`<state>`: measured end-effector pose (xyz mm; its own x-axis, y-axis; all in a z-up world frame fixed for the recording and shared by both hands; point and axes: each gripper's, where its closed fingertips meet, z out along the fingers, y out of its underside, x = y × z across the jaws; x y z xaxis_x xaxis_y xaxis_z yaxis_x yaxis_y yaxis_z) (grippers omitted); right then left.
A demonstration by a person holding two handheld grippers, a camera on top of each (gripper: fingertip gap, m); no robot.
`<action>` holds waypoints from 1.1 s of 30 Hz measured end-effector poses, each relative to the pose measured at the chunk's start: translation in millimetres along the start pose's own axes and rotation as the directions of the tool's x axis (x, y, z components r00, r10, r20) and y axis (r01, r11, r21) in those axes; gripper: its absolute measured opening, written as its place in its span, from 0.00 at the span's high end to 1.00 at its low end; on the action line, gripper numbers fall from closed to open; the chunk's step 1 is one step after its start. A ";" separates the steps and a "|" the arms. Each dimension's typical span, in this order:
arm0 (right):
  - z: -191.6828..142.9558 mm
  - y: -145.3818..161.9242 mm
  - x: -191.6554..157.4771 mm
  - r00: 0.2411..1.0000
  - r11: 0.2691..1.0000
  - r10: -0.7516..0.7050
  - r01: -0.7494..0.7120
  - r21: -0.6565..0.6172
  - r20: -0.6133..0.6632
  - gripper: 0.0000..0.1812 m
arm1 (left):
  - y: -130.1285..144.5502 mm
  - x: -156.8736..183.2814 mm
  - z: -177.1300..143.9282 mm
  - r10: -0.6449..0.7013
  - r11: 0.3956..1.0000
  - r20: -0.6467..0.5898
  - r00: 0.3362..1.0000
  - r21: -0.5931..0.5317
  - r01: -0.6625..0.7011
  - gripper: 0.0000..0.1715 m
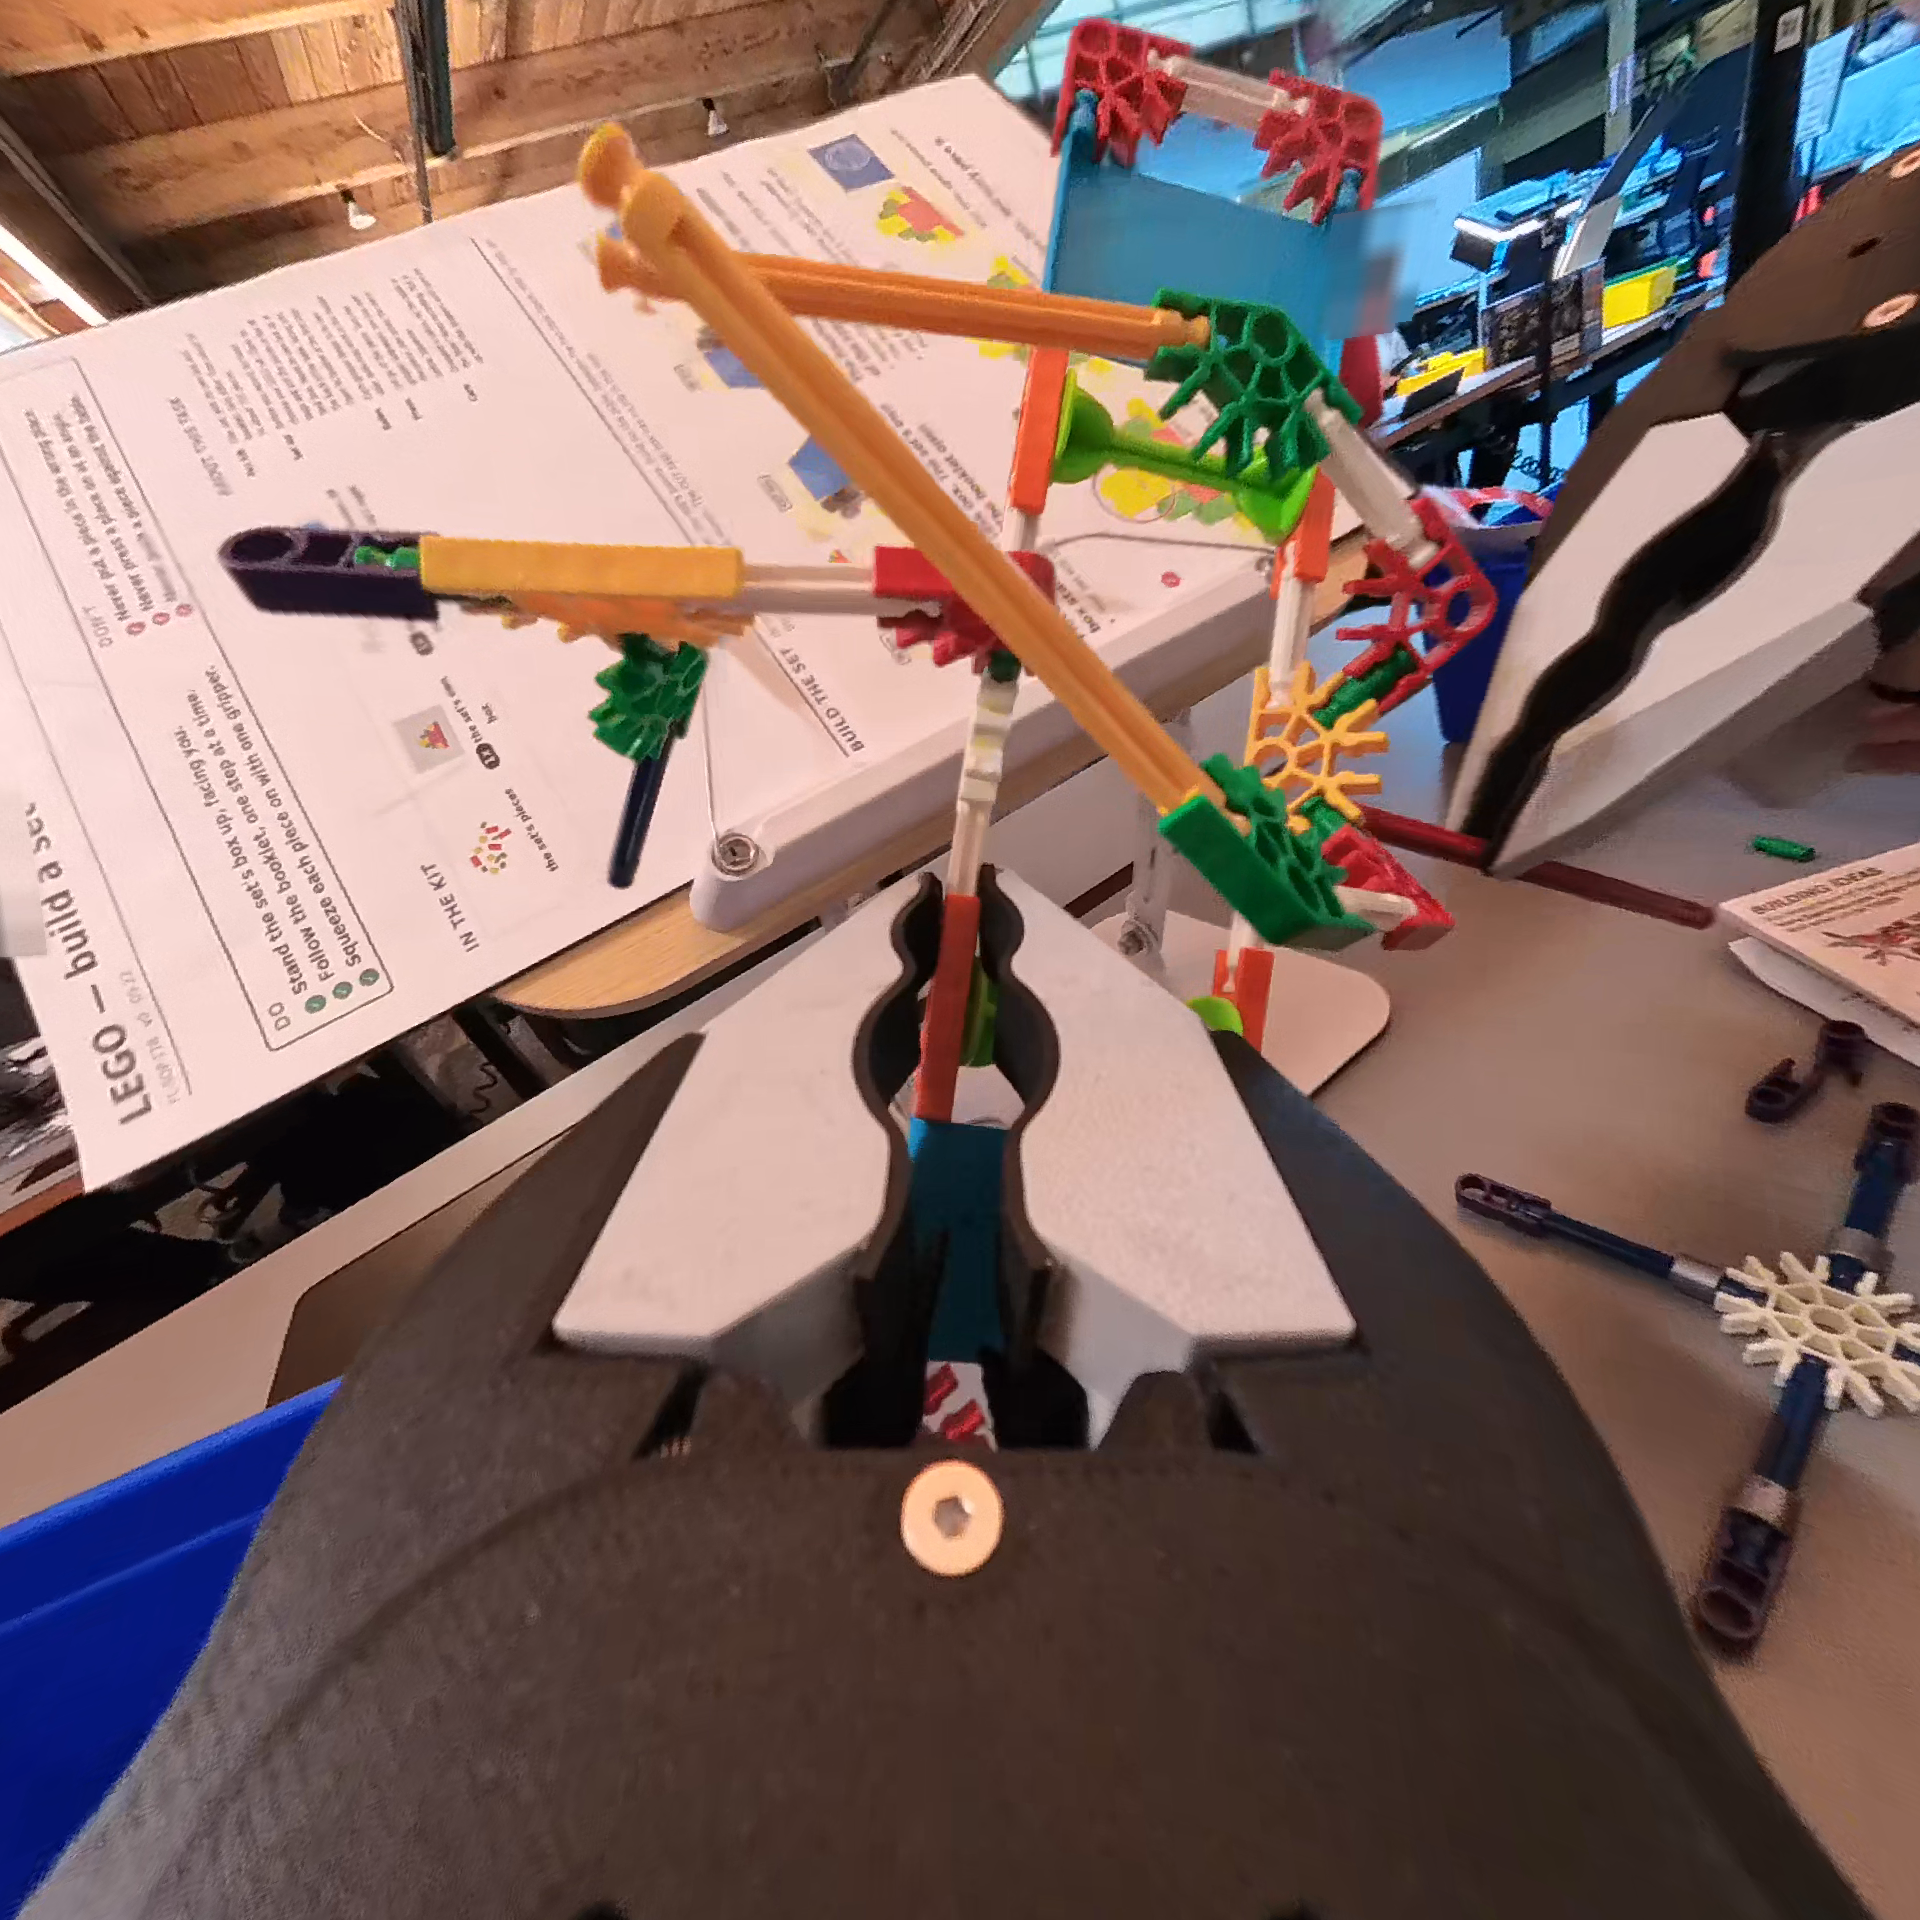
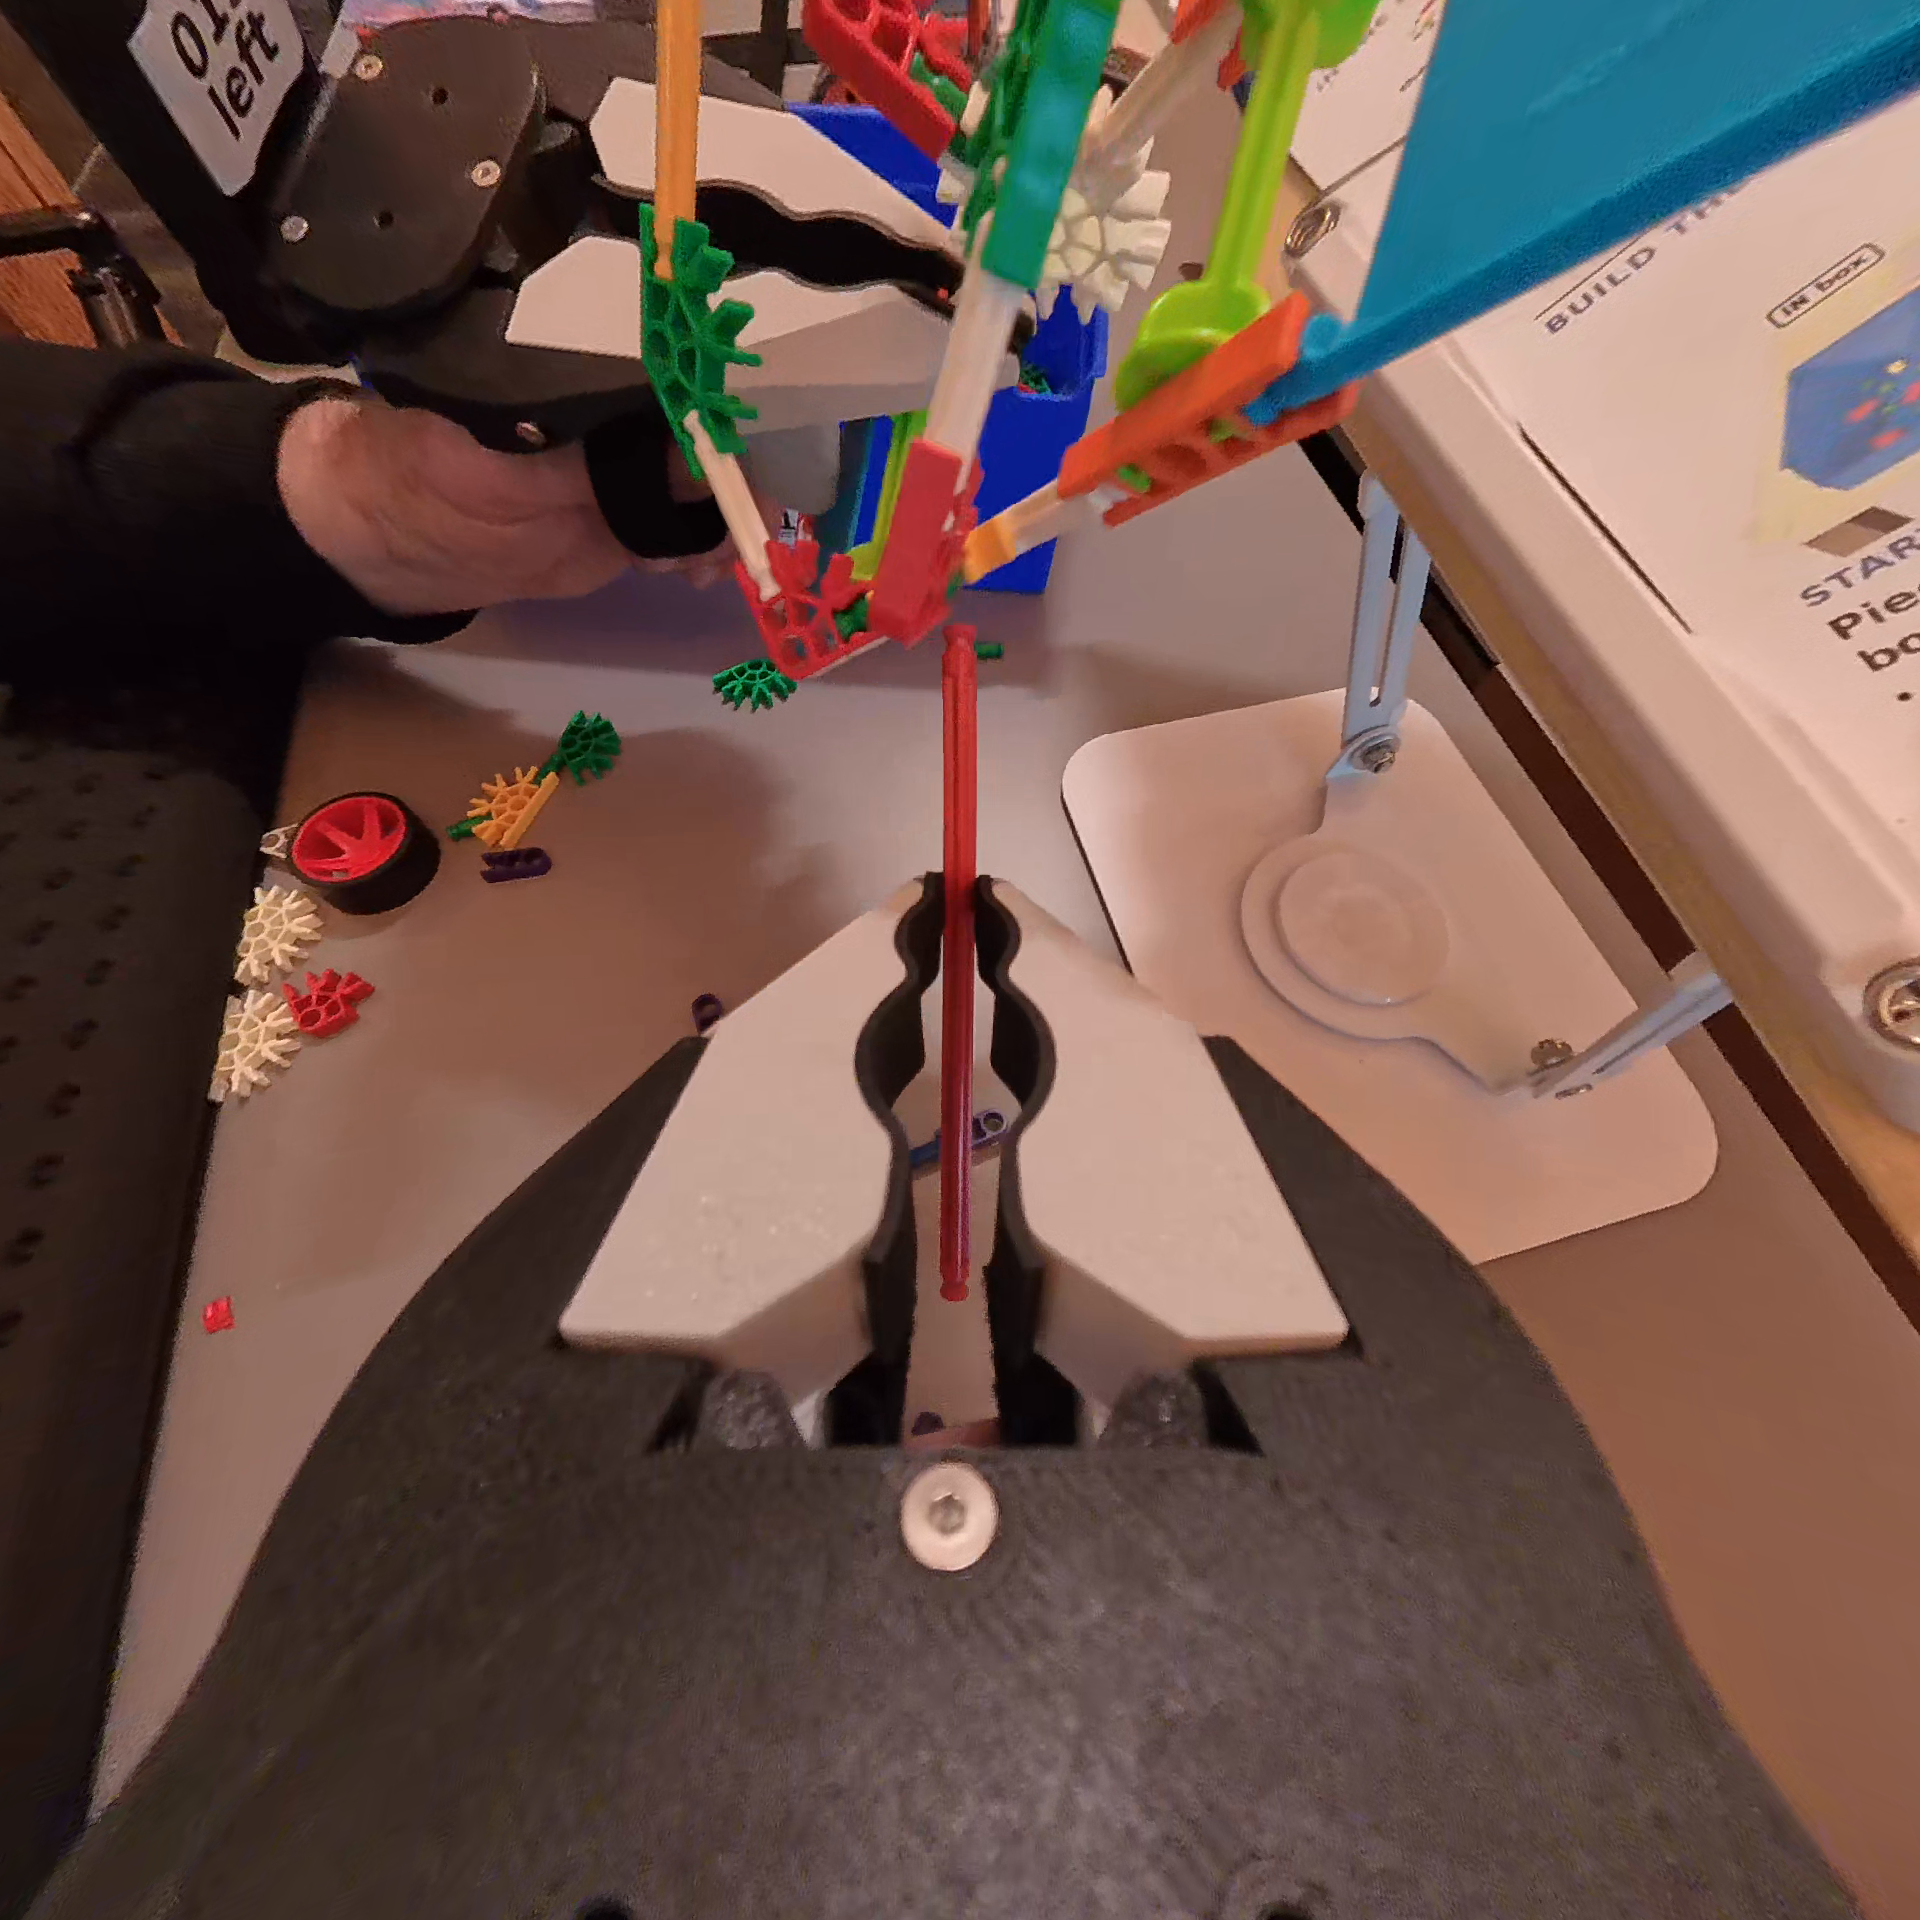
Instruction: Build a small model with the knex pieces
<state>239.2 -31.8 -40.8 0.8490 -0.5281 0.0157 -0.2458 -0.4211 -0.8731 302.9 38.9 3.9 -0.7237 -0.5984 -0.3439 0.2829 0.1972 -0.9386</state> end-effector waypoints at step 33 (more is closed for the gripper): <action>-13.4 -16.6 -7.7 0.984 0.980 -0.176 0.178 0.090 -0.027 0.99 | -5.9 22.4 -1.0 -0.213 0.976 -0.222 0.952 0.001 0.219 0.98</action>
<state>230.5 -30.6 -19.9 0.8660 -0.4655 0.1828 -0.0474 -0.4402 -0.8966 284.3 25.1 1.7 -0.8884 -0.4393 -0.1331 0.1183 0.0611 -0.9911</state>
